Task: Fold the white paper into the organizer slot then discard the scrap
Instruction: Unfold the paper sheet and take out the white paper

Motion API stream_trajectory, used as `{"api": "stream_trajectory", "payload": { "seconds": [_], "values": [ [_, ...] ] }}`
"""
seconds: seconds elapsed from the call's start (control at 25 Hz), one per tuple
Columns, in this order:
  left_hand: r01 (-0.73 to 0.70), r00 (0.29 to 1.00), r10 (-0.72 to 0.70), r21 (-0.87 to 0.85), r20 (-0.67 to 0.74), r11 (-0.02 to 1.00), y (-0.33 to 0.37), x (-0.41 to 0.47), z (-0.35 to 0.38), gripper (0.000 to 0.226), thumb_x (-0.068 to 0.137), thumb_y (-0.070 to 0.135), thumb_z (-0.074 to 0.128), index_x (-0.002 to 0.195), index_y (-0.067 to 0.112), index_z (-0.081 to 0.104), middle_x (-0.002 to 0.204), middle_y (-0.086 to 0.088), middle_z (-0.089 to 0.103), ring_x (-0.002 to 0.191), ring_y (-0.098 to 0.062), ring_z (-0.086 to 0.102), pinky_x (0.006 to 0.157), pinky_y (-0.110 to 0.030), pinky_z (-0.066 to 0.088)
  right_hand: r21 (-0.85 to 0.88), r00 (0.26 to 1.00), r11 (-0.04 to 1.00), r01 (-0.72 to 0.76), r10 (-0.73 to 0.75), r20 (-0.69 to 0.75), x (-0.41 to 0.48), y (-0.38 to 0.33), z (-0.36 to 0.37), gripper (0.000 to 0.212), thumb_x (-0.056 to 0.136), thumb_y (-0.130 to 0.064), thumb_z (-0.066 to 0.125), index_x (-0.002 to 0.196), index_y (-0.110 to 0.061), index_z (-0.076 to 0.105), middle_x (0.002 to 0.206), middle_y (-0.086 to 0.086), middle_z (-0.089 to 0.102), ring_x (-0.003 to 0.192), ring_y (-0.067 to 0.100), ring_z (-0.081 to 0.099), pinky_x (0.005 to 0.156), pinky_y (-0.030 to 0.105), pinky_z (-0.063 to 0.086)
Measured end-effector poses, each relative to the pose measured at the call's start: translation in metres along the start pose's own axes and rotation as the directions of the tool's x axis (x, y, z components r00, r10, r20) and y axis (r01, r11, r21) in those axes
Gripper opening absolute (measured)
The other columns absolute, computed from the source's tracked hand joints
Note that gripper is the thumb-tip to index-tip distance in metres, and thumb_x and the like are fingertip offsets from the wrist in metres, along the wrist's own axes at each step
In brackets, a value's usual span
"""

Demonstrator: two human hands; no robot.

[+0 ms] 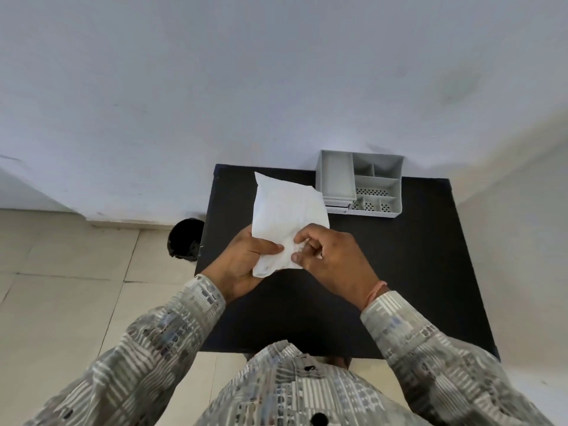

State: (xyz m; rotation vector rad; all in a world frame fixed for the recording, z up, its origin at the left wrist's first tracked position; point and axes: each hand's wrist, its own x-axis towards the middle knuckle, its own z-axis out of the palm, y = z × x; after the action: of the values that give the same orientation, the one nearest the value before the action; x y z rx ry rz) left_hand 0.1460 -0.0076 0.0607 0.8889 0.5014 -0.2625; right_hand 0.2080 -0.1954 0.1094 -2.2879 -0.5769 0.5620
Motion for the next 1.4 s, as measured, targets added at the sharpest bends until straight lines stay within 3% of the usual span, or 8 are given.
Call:
{"api": "stream_trajectory", "payload": {
  "seconds": [0.4,0.64,0.76,0.88,1.08,1.24,1.32,1.4],
  "values": [
    [0.064,0.988,-0.076,-0.096,-0.134,0.993,-0.007,0.010,0.095,0.050,0.093,-0.015,0.052,0.135,0.007,0.064,0.120,-0.018,0.079,0.109,-0.040,0.074,0.085,-0.050,0.065,-0.152,0.987,0.977,0.149,-0.138,0.080,-0.048,0.039,-0.090,0.030,0.090,-0.037,0.076,0.117,-0.036,0.066,0.125,-0.013,0.067,0.120,0.009,0.057,0.107,0.029,0.046],
    [0.090,0.971,-0.136,-0.231,-0.195,0.969,-0.026,0.013,0.136,0.078,0.092,0.071,0.057,0.136,0.007,0.067,0.135,-0.026,0.071,0.128,-0.048,0.066,0.105,-0.071,0.050,0.185,0.991,0.975,0.123,-0.113,-0.067,-0.053,0.059,-0.123,0.007,0.095,-0.019,0.074,0.100,-0.022,0.077,0.099,-0.009,0.076,0.095,0.006,0.070,0.085,0.024,0.056],
    [0.120,0.961,-0.176,-0.252,-0.213,0.960,-0.056,0.012,0.141,0.103,0.078,0.084,0.063,0.144,0.005,0.062,0.144,-0.024,0.065,0.134,-0.044,0.061,0.112,-0.070,0.044,0.804,0.997,0.591,-0.065,0.006,0.076,-0.062,0.056,-0.145,0.009,0.095,-0.007,0.071,0.092,-0.014,0.075,0.094,-0.001,0.074,0.089,0.010,0.070,0.078,0.025,0.059],
    [0.165,0.986,-0.145,-0.356,0.083,0.920,-0.080,-0.001,0.160,0.093,0.086,0.067,0.072,0.149,0.001,0.057,0.151,-0.029,0.058,0.136,-0.043,0.058,0.124,-0.062,0.032,0.955,0.981,0.227,-0.191,0.082,0.177,-0.066,0.069,-0.164,0.016,0.089,-0.014,0.069,0.104,-0.009,0.072,0.102,0.008,0.075,0.093,0.019,0.074,0.075,0.033,0.064],
    [-0.129,0.985,0.105,-0.175,-0.140,0.976,-0.083,-0.001,0.174,0.055,0.085,-0.003,0.079,0.138,0.002,0.065,0.137,-0.029,0.069,0.121,-0.050,0.068,0.095,-0.060,0.060,0.541,0.959,0.839,0.047,0.113,-0.259,-0.074,0.114,-0.185,0.019,0.099,-0.016,0.070,0.095,-0.028,0.083,0.100,-0.003,0.082,0.091,0.006,0.076,0.076,0.021,0.060],
    [-0.266,0.871,0.335,0.229,-0.359,0.936,-0.067,-0.006,0.177,0.046,0.079,-0.007,0.083,0.121,0.009,0.073,0.117,-0.017,0.080,0.105,-0.041,0.078,0.083,-0.052,0.065,0.338,0.937,0.900,0.274,-0.170,-0.305,-0.087,0.134,-0.186,0.021,0.096,-0.006,0.071,0.107,-0.019,0.082,0.109,-0.006,0.078,0.103,0.002,0.074,0.079,0.013,0.058],
    [-0.289,0.834,0.427,0.383,-0.349,0.878,-0.059,-0.014,0.181,0.045,0.079,-0.003,0.086,0.119,0.015,0.075,0.113,-0.010,0.081,0.103,-0.035,0.079,0.084,-0.051,0.066,0.669,0.995,0.738,0.093,-0.037,-0.097,-0.086,0.140,-0.183,0.022,0.104,-0.013,0.060,0.108,-0.012,0.082,0.107,0.004,0.081,0.102,0.019,0.077,0.080,0.028,0.064],
    [-0.285,0.857,0.431,0.436,-0.283,0.854,-0.050,-0.025,0.183,0.047,0.080,-0.001,0.086,0.122,0.017,0.074,0.115,-0.009,0.080,0.103,-0.032,0.079,0.083,-0.049,0.066,0.920,0.945,0.221,-0.323,0.028,0.325,-0.081,0.145,-0.181,0.037,0.105,-0.023,0.049,0.111,-0.001,0.078,0.092,0.016,0.079,0.085,0.033,0.076,0.073,0.041,0.066]
  ]
}}
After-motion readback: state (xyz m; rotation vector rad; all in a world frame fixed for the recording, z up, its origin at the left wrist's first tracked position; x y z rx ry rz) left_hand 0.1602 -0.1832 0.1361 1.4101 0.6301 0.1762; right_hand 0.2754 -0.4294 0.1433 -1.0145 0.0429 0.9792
